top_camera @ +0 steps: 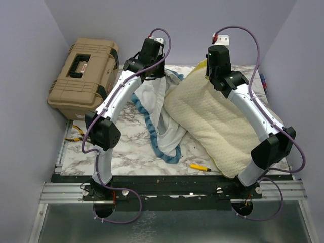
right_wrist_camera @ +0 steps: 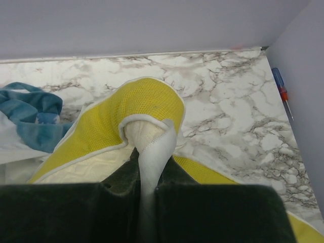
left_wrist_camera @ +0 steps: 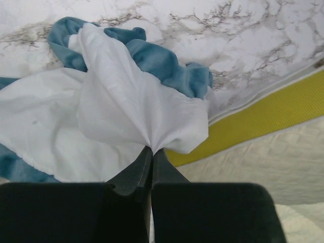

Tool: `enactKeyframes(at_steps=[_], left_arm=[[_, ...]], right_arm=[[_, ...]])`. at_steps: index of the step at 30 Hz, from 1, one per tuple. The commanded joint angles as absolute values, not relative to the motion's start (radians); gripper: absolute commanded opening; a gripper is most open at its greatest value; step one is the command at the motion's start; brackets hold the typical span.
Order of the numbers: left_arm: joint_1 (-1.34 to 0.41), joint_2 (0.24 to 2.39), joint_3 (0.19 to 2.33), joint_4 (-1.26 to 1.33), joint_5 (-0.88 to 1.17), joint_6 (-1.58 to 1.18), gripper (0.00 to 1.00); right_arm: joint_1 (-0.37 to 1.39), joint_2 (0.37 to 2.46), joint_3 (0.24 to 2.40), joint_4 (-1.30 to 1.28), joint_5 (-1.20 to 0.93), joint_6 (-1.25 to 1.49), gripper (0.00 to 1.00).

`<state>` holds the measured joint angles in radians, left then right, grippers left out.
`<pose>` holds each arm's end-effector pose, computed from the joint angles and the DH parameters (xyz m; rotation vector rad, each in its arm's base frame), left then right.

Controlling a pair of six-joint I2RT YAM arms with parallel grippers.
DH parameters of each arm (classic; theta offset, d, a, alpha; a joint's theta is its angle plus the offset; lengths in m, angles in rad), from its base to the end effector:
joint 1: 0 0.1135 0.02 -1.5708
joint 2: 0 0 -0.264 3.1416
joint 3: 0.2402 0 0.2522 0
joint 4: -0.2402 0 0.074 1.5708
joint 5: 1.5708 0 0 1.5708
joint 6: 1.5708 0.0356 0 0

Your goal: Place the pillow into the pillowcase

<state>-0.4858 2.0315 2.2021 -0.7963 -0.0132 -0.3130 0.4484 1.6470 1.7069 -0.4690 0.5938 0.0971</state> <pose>0.4047 -0.2132 0.3865 0.1850 2.2224 -0.4298 0.3475 0.1451 0.4101 0.0431 1.9124 -0.2210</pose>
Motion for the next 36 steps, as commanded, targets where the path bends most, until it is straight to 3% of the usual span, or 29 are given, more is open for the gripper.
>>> enactKeyframes(at_steps=[1, 12, 17, 25, 36], left_arm=[[-0.487, 1.979, 2.234, -0.777, 0.152, -0.392, 0.0], [-0.507, 1.832, 2.055, -0.614, 0.291, -0.577, 0.0], [-0.515, 1.813, 2.045, -0.592, 0.294, -0.607, 0.0], [-0.508, 1.76, 1.975, -0.591, 0.156, -0.615, 0.0], [-0.447, 1.692, 1.865, -0.584, 0.131, -0.624, 0.0]], right_arm=[[0.448, 1.706, 1.835, -0.479, 0.59, 0.149, 0.0], [0.448, 1.831, 2.163, -0.502, 0.587, 0.219, 0.0], [0.448, 1.823, 2.221, -0.512, 0.445, 0.275, 0.0], [0.448, 1.685, 2.069, -0.506, 0.181, 0.316, 0.0], [0.424, 1.531, 1.848, -0.441, -0.115, 0.418, 0.0]])
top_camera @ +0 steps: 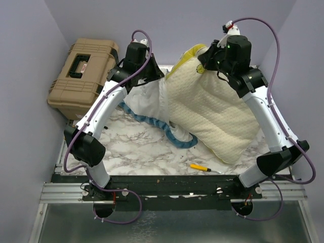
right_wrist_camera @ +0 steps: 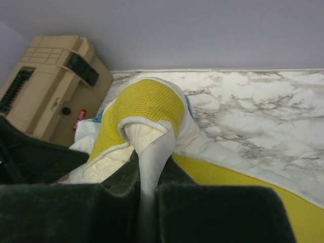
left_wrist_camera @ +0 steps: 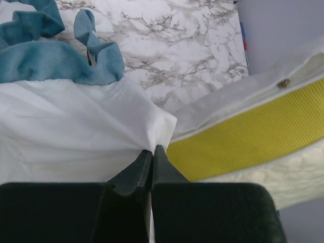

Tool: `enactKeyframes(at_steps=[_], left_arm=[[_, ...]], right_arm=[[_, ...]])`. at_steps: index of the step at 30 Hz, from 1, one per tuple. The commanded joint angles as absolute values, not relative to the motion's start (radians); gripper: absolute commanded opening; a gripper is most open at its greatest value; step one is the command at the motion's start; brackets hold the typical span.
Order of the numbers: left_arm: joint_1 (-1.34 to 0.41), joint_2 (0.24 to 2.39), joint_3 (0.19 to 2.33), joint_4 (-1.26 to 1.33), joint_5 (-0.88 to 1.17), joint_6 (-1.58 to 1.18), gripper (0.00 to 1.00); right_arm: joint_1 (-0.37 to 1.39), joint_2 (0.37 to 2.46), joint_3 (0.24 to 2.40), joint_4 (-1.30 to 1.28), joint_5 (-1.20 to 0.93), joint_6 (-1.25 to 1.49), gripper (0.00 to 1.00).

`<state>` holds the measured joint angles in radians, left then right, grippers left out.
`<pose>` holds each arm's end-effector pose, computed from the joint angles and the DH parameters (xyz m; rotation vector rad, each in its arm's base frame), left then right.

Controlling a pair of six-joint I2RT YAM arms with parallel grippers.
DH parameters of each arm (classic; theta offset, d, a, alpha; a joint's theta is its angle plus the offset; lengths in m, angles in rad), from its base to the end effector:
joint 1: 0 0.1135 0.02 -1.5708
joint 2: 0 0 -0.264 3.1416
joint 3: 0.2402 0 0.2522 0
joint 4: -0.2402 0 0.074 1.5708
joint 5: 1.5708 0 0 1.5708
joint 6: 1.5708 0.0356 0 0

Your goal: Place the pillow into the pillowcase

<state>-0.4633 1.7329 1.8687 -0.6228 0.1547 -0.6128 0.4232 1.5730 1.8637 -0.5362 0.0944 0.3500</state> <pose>0.3497 -0.1808 0.4156 -0.0606 2.1547 -0.8076 0.3152 0.1383 0.4786 0.0005 1.8395 0.4604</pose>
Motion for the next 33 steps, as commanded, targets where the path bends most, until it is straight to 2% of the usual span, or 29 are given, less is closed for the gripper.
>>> enactKeyframes(at_steps=[1, 14, 23, 28, 33], left_arm=[[-0.447, 1.693, 1.866, -0.576, 0.147, -0.624, 0.0], [-0.433, 1.641, 1.8, -0.519, 0.202, -0.646, 0.0], [-0.43, 1.589, 1.684, -0.437, 0.241, -0.665, 0.0], [-0.43, 1.594, 1.678, -0.383, 0.302, -0.675, 0.0], [-0.43, 1.583, 1.68, -0.345, 0.233, -0.665, 0.0]], right_arm=[[0.424, 1.539, 1.837, -0.434, -0.153, 0.434, 0.0], [0.425, 1.673, 1.708, -0.513, -0.514, 0.446, 0.0], [0.426, 1.743, 1.649, -0.503, -0.852, 0.407, 0.0], [0.426, 1.822, 1.683, -0.521, -0.962, 0.386, 0.0], [0.425, 1.88, 1.711, -0.526, -1.061, 0.367, 0.0]])
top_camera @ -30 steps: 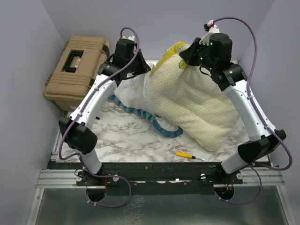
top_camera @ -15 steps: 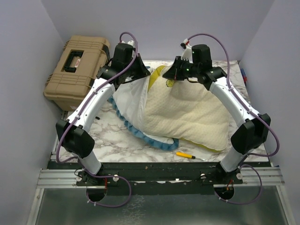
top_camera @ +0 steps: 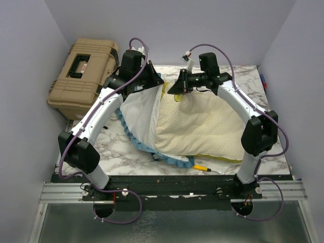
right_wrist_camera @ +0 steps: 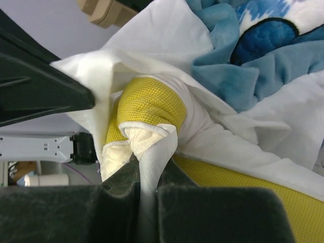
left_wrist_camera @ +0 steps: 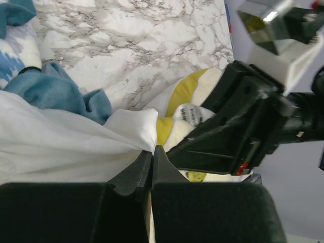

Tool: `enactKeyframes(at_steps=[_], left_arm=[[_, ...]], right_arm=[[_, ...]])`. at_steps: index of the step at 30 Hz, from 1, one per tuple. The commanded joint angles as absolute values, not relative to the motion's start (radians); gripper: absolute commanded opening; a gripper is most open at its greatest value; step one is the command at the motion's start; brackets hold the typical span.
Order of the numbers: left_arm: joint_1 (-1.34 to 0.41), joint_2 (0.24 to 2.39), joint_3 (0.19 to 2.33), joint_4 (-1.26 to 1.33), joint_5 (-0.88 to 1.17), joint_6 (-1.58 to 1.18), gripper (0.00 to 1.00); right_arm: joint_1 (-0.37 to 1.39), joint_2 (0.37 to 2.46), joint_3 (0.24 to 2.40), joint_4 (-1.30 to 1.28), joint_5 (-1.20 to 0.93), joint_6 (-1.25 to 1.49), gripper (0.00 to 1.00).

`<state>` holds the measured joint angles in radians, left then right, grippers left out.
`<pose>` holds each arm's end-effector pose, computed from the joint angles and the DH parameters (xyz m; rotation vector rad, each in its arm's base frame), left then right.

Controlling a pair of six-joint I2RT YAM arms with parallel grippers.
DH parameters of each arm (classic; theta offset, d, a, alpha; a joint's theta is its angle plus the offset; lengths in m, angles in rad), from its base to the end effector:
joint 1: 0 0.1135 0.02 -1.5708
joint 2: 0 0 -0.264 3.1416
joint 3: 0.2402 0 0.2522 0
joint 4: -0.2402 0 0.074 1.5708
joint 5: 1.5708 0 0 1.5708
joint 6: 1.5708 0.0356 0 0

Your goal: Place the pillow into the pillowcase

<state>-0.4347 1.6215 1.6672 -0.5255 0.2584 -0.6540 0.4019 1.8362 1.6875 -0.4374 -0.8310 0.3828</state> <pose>0.3331 -0.1647 0.3982 -0.0671 2.1673 -0.9197 0.3781 0.1893 0.3371 -0.5367 2.1748 1.3357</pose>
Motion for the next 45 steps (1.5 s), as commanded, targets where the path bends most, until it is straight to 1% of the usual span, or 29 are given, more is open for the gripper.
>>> enactKeyframes(at_steps=[1, 5, 8, 12, 15, 17, 19, 22, 27, 32, 38, 39, 40, 41, 43, 44, 45], left_arm=[[-0.43, 1.579, 1.68, -0.329, 0.23, -0.668, 0.0], [-0.43, 1.58, 1.673, -0.252, 0.314, -0.702, 0.0], [-0.43, 1.596, 1.666, -0.241, 0.412, -0.736, 0.0], [-0.43, 1.598, 1.603, -0.242, 0.504, -0.789, 0.0], [-0.434, 1.575, 1.544, -0.24, 0.538, -0.815, 0.0], [-0.443, 1.553, 1.513, -0.239, 0.545, -0.826, 0.0], [-0.464, 1.539, 1.492, -0.237, 0.552, -0.828, 0.0], [-0.506, 1.532, 1.472, -0.236, 0.572, -0.825, 0.0], [-0.565, 1.524, 1.446, -0.236, 0.558, -0.822, 0.0], [-0.59, 1.525, 1.405, -0.236, 0.52, -0.821, 0.0], [-0.591, 1.553, 1.371, -0.235, 0.482, -0.812, 0.0], [-0.591, 1.554, 1.365, -0.235, 0.48, -0.81, 0.03], [-0.591, 1.551, 1.359, -0.236, 0.477, -0.808, 0.11], [-0.591, 1.544, 1.355, -0.236, 0.471, -0.805, 0.2], [-0.59, 1.524, 1.347, -0.237, 0.452, -0.799, 0.45], [-0.588, 1.509, 1.345, -0.239, 0.434, -0.795, 0.55], [-0.583, 1.491, 1.341, -0.243, 0.415, -0.79, 0.62]], right_arm=[[0.426, 1.889, 1.717, -0.537, -1.063, 0.358, 0.0], [0.425, 1.916, 1.716, -0.528, -1.064, 0.359, 0.0], [0.426, 1.923, 1.706, -0.446, -1.082, 0.41, 0.0], [0.425, 1.931, 1.721, -0.344, -1.094, 0.48, 0.0], [0.423, 1.943, 1.767, -0.34, -1.021, 0.494, 0.0], [0.418, 1.956, 1.801, -0.33, -0.973, 0.515, 0.0], [0.406, 1.965, 1.81, -0.261, -0.965, 0.584, 0.0], [0.377, 1.959, 1.789, -0.111, -0.946, 0.713, 0.0], [0.313, 1.907, 1.728, 0.03, -0.881, 0.829, 0.0], [0.281, 1.821, 1.639, 0.075, -0.749, 0.84, 0.0], [0.282, 1.838, 1.586, 0.091, -0.76, 0.857, 0.0], [0.282, 1.838, 1.564, 0.111, -0.753, 0.868, 0.0], [0.282, 1.838, 1.546, 0.127, -0.742, 0.877, 0.0], [0.281, 1.84, 1.532, 0.137, -0.734, 0.884, 0.0], [0.281, 1.848, 1.519, 0.152, -0.724, 0.89, 0.0], [0.281, 1.855, 1.518, 0.159, -0.721, 0.892, 0.0], [0.28, 1.863, 1.519, 0.162, -0.723, 0.895, 0.0]])
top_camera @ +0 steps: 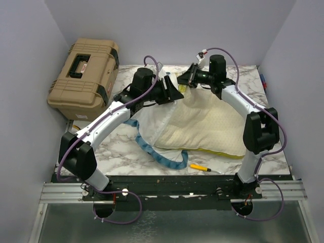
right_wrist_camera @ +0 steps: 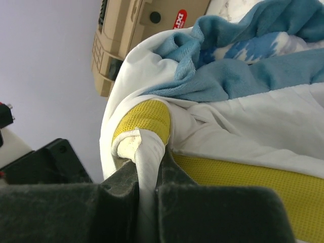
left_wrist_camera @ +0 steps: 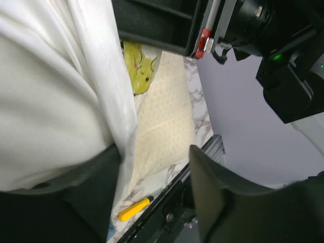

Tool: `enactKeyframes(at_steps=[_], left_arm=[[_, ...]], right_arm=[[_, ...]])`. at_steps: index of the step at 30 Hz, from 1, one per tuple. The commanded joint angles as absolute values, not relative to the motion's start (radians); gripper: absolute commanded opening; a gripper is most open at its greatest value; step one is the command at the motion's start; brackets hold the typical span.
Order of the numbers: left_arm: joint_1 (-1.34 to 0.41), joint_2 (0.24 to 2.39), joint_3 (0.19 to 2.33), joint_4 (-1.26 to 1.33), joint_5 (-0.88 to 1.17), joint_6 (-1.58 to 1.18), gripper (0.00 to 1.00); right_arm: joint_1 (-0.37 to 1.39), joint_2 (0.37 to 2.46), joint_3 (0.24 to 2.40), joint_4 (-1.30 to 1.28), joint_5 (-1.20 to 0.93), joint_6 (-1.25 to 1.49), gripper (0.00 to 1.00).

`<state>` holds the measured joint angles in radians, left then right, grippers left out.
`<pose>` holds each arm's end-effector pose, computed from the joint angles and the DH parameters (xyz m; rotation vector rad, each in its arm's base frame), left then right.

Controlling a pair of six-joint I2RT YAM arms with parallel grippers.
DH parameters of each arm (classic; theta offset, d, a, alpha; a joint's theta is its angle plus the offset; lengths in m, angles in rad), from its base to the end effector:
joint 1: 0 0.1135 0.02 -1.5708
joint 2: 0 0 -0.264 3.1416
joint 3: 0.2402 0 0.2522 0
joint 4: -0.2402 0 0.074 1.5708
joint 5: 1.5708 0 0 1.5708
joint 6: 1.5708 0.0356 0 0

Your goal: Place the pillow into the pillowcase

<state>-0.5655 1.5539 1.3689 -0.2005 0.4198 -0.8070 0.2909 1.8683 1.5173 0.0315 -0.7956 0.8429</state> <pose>0.3013 -0.2084 0.3513 0.0470 2.1609 -1.2655 0.4161 0.1511 0.3069 -0.0391 2.0864 1.4825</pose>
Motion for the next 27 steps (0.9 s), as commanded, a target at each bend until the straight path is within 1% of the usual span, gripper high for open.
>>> enactKeyframes(at_steps=[1, 2, 6, 10, 13, 18, 21, 27], left_arm=[[-0.576, 1.474, 1.337, -0.248, 0.392, -0.788, 0.67], [-0.561, 1.458, 1.335, -0.256, 0.372, -0.784, 0.69], [-0.479, 1.427, 1.356, -0.304, 0.295, -0.776, 0.69], [-0.408, 1.471, 1.444, -0.36, 0.267, -0.741, 0.63], [-0.38, 1.547, 1.558, -0.392, 0.296, -0.702, 0.62], [-0.369, 1.716, 1.757, -0.494, 0.352, -0.642, 0.68], [-0.372, 1.806, 1.864, -0.575, 0.356, -0.604, 0.69], [-0.413, 1.93, 1.985, -0.669, 0.351, -0.545, 0.7]], right_arm=[[0.279, 1.874, 1.529, 0.161, -0.73, 0.896, 0.0], [0.278, 1.886, 1.538, 0.16, -0.744, 0.898, 0.0], [0.281, 1.906, 1.506, 0.186, -0.799, 0.926, 0.0], [0.281, 1.88, 1.415, 0.229, -0.819, 0.938, 0.0], [0.286, 1.867, 1.373, 0.245, -0.841, 0.938, 0.0], [0.294, 1.846, 1.324, 0.242, -0.861, 0.924, 0.0], [0.301, 1.836, 1.305, 0.238, -0.866, 0.917, 0.0], [0.32, 1.83, 1.31, 0.205, -0.86, 0.893, 0.0]])
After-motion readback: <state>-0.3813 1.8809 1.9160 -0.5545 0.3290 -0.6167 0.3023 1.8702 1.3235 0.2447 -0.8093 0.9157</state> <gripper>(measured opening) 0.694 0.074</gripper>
